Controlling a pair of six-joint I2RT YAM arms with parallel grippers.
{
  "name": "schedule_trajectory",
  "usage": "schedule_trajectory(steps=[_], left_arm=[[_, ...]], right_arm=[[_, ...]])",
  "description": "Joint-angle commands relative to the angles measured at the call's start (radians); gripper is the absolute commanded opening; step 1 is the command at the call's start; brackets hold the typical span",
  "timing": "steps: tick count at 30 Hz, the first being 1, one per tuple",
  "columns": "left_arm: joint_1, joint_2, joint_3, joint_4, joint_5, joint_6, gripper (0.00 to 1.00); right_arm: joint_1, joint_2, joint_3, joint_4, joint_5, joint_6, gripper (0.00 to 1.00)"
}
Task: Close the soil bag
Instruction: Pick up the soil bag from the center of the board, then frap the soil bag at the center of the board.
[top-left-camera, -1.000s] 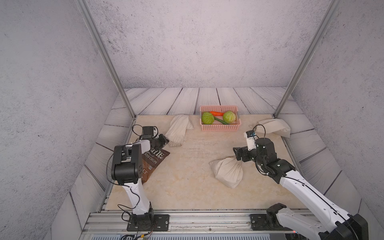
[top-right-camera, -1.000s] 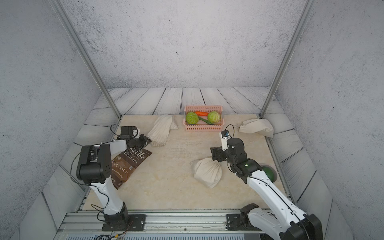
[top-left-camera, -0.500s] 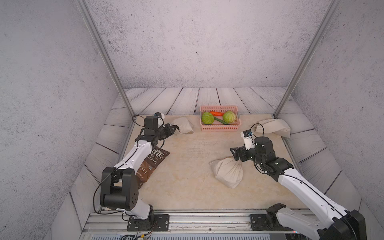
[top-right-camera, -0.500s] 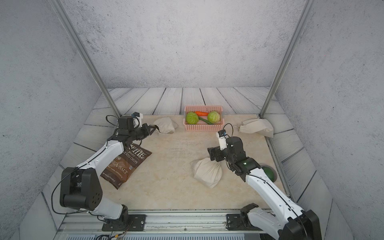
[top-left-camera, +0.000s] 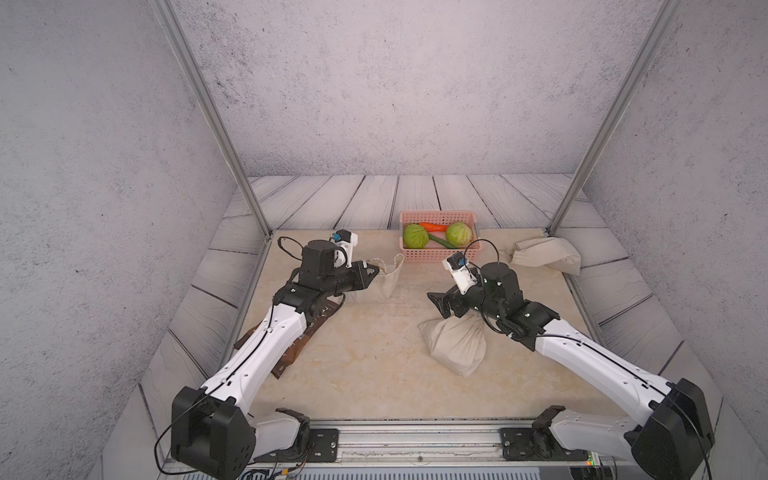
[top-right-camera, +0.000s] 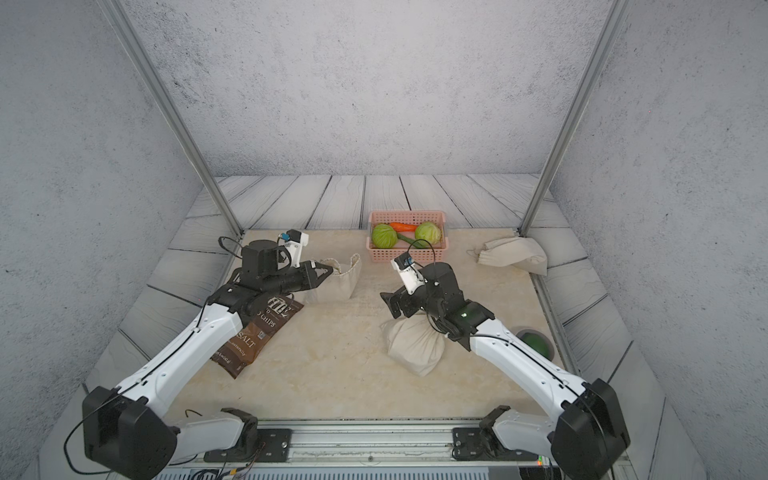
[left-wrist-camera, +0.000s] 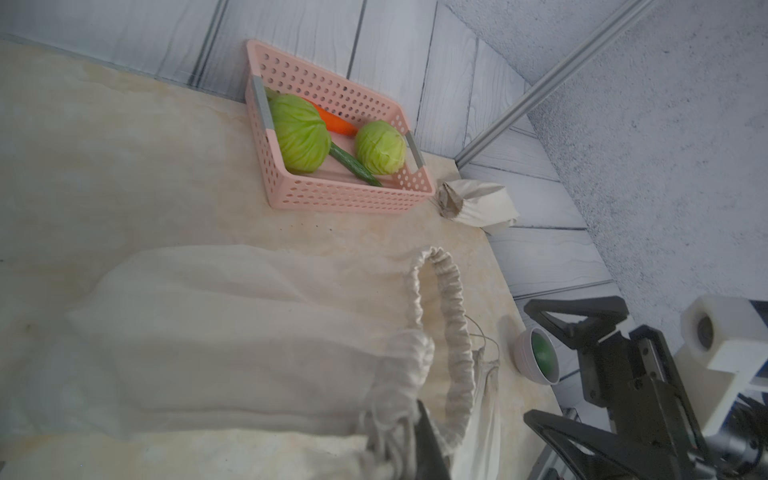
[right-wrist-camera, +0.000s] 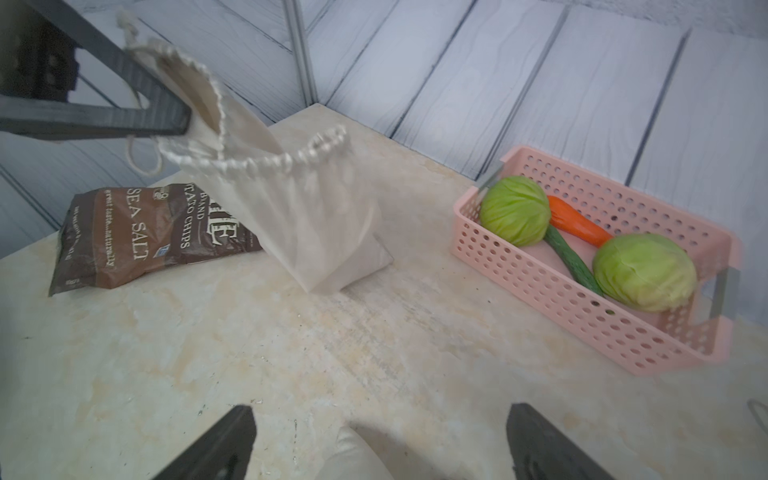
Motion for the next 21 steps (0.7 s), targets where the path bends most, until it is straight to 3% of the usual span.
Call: schedule_trajectory(steps=[1, 9, 14, 17, 21], left_arm=[[-0.01, -0.04, -0.036, -0.044, 0.04, 0.028, 0.0], [-0.024, -0.096, -0.066, -0.08, 0.086, 0.04, 0.0], [-0.028, -0.106, -0.065, -0.072, 0.134, 0.037, 0.0], [-0.028, -0.127, -0.081, -0.075, 0.147, 0.04, 0.0], [-0.027, -0.173, -0.114, -0.062, 0.144, 0.035, 0.0]], right_arm=[[0.033, 0.036, 0.034, 0.062, -0.07, -0.139, 0.99], [0.099, 0.178, 0.148, 0.072, -0.211, -0.232, 0.99], [0.111, 0.267, 0.22, 0.069, -0.236, -0.239, 0.97], [0.112, 0.323, 0.29, 0.02, -0.235, -0.241, 0.75], [0.112, 0.344, 0.322, -0.02, -0.196, -0.229, 0.22]])
